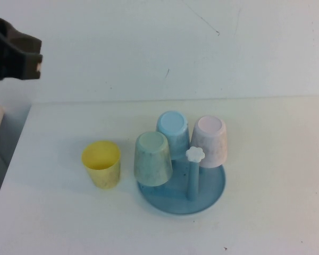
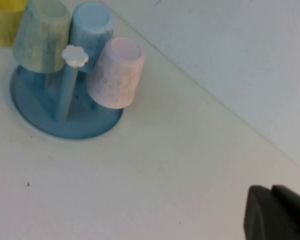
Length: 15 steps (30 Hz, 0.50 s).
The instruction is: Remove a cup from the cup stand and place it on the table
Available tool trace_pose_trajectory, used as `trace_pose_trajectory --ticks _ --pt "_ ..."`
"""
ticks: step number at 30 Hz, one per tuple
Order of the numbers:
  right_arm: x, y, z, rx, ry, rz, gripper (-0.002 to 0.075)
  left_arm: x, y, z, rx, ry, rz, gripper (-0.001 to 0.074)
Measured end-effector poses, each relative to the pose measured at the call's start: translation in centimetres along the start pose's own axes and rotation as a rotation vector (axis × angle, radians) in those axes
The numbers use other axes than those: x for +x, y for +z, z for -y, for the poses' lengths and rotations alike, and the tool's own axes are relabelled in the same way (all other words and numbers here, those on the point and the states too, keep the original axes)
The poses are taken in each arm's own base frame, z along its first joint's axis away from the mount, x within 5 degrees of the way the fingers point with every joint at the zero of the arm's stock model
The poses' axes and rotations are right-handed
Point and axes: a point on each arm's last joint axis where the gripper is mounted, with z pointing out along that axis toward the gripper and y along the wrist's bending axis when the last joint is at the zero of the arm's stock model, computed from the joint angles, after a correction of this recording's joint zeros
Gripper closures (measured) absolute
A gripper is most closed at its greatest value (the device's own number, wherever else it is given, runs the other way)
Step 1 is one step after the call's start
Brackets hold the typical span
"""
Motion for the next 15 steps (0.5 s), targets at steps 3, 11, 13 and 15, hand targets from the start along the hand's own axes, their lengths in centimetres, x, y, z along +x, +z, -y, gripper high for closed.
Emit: trace_pose_trajectory --ticks 3,11,13,15 --pt "2.0 0.6 -1.0 0.02 0.037 0.038 0.0724 1.2 -2.1 0.3 -0.009 -0.002 0.108 0.0731" --pt "7.2 3.5 -3.5 0.001 0.08 -0.003 0.0724 9.9 -3.8 0.4 -0.05 0.011 0.273 0.0735" --pt "8.2 4.1 -3.9 -0.015 0.1 -0.035 0.0724 12.0 -3.8 0.4 -0.056 0.011 0.287 0.0735" --pt "8.7 4.5 -4.2 -0.022 0.117 -0.051 0.0724 13.8 -3.8 0.4 -0.061 0.011 0.31 0.0735"
